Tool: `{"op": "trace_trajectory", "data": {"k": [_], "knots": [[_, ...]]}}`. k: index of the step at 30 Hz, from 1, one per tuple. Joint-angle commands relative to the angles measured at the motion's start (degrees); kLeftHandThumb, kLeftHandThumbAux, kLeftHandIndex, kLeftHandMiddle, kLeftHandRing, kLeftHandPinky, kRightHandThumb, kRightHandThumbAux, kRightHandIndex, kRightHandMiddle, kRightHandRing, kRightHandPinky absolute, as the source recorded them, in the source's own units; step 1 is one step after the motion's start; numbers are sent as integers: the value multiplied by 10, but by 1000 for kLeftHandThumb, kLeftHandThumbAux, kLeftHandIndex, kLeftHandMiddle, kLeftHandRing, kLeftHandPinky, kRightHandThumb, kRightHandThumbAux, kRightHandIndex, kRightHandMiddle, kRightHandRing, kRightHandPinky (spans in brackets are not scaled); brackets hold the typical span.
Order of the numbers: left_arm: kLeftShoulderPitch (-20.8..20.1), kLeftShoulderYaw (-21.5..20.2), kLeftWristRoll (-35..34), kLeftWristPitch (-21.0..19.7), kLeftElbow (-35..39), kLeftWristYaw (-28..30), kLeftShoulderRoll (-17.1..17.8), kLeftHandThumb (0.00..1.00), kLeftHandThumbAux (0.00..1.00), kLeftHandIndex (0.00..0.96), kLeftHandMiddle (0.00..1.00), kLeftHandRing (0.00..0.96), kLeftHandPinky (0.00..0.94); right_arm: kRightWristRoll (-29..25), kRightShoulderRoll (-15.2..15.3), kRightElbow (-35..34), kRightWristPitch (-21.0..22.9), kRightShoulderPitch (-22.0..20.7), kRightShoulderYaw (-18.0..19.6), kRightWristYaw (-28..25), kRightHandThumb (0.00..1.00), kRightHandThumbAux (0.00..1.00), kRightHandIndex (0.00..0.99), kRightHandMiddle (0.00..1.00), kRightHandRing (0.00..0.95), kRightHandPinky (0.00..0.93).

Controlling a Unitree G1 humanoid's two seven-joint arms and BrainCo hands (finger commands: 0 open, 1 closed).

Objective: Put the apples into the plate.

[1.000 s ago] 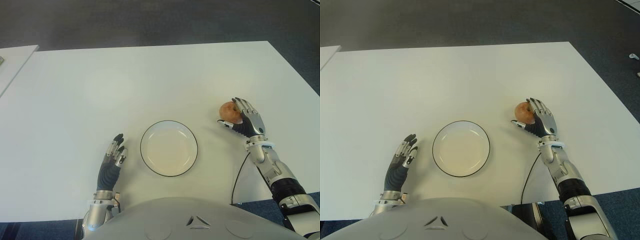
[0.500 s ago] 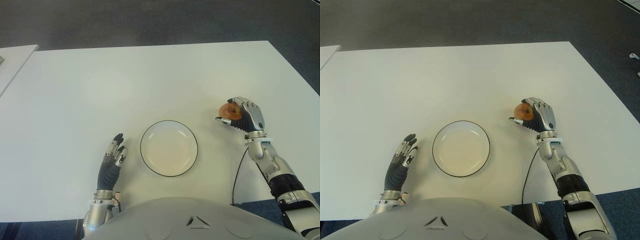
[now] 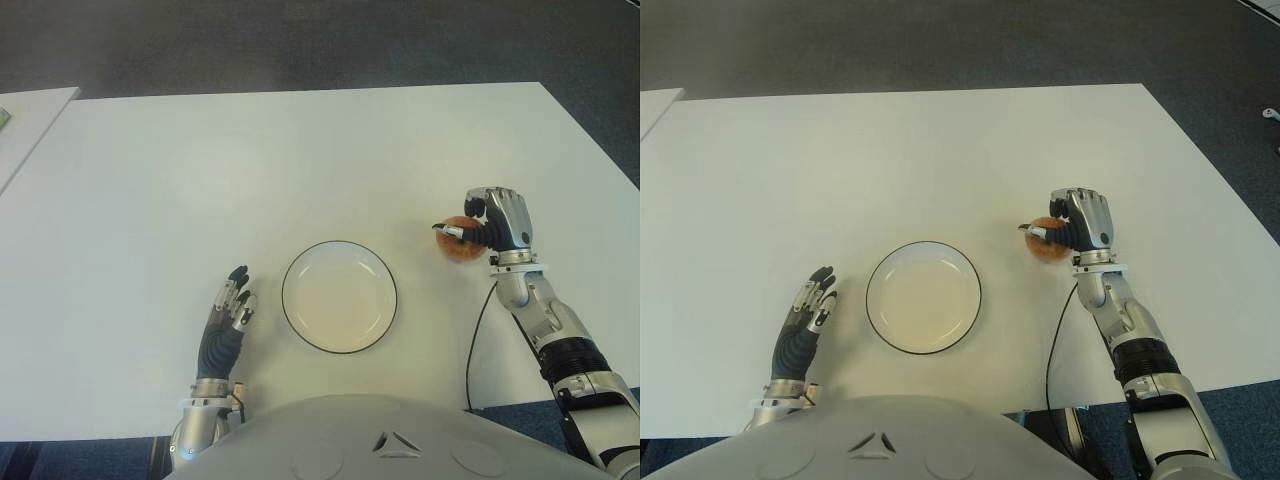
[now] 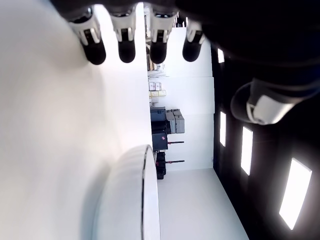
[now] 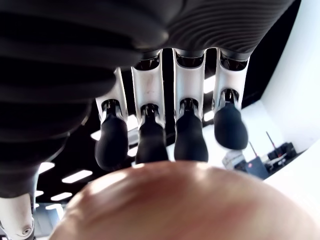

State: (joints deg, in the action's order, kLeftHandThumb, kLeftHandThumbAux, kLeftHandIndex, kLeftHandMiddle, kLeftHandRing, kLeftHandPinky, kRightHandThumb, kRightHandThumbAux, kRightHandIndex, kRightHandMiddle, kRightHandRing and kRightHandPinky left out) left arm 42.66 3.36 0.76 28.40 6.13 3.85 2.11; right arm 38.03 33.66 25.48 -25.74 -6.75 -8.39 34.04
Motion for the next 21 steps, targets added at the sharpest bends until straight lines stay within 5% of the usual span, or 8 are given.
{"op": "trace_trajectory", "data": {"k": [1,21], "knots": [[-2,5,0,-16,-2,-4,-7,1,397,0,0,0,0,-4,-1,9,-18,0,1,-3,998,641,887,900,896,883],[-8,3,-3,2,-17,-4,-21,2,401,0,0,0,0,-29,4,-14,-60,14,21,-27,956,660,896,892,884,871]]}}
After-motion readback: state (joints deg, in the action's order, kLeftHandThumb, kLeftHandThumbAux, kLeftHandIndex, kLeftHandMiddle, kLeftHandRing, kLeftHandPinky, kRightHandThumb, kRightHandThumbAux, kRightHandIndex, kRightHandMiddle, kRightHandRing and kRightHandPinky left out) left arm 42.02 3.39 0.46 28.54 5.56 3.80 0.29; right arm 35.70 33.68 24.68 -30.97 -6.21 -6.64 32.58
